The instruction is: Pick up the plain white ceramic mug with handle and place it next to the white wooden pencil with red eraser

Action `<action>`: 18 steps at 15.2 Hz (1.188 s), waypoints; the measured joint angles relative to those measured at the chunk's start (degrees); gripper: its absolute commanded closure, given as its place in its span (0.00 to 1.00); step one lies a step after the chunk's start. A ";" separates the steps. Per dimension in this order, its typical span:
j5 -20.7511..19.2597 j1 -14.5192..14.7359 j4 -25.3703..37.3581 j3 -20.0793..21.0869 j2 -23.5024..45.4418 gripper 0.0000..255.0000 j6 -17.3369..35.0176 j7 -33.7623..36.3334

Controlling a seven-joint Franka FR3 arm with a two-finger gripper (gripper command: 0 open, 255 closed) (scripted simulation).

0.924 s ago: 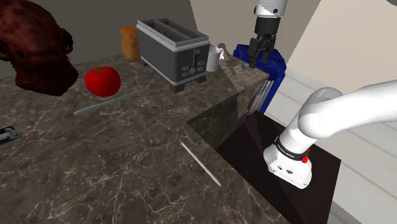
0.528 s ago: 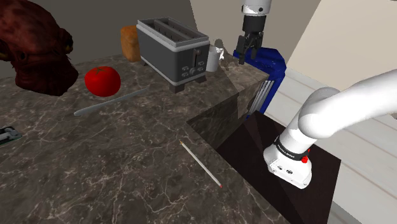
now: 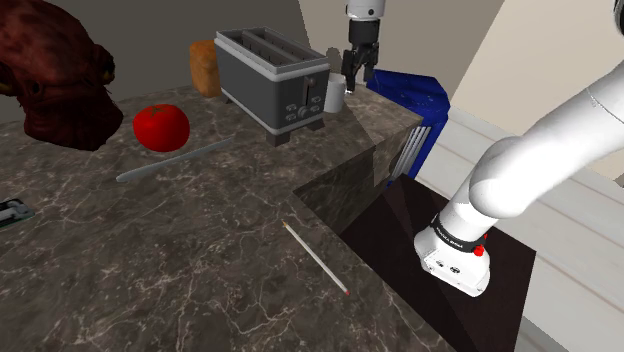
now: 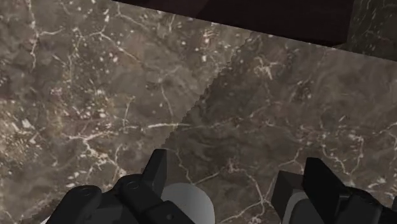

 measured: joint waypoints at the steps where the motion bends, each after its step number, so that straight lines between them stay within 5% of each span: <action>1: -0.22 0.10 2.18 -0.02 2.60 0.00 0.55 -0.60; 8: -1.54 0.69 15.55 0.33 16.78 0.00 2.03 -3.78; 18: -1.73 0.61 10.61 0.24 17.29 0.00 7.55 -3.99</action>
